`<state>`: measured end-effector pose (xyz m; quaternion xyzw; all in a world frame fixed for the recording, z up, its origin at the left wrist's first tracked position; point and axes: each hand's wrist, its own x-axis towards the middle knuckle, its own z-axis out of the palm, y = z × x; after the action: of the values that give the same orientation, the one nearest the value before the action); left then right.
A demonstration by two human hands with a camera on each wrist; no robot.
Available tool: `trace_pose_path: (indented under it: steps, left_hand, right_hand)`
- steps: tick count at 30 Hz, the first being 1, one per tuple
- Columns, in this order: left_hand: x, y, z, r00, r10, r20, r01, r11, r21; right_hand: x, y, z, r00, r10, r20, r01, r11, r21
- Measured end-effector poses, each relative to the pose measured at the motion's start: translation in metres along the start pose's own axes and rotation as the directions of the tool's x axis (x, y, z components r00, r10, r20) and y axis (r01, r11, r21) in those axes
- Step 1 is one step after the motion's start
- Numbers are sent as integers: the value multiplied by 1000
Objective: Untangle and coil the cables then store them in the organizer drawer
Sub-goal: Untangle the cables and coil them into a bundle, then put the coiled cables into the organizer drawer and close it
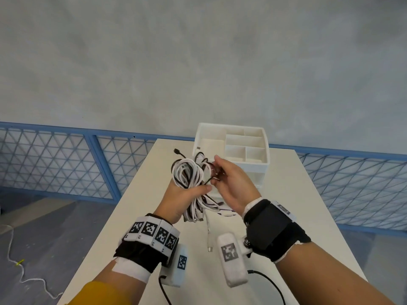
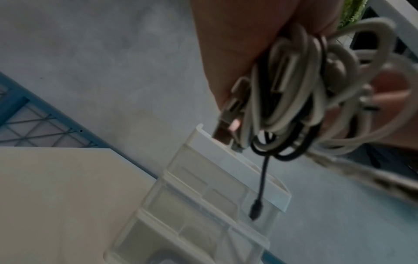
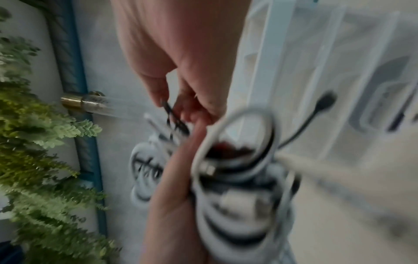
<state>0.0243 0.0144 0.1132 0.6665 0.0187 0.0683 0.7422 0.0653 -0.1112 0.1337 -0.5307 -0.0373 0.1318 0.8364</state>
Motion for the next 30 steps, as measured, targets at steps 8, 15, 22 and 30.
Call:
trace_pose_path:
  steps: [8, 15, 22, 30]
  left_hand:
    - [10, 3, -39, 948, 43, -314, 55, 954, 294]
    - [2, -2, -51, 976, 50, -210, 60, 872, 486]
    - [5, 3, -53, 994, 78, -73, -19, 802, 597]
    - [35, 29, -25, 976, 45, 213, -208, 480, 852]
  right_hand:
    - [34, 47, -69, 900, 308, -310, -331, 943, -24]
    - [59, 50, -52, 893, 310, -325, -213, 930, 299]
    - [35, 64, -59, 900, 303, -313, -267, 952, 153]
    - [3, 21, -74, 995, -98, -19, -13, 60, -998]
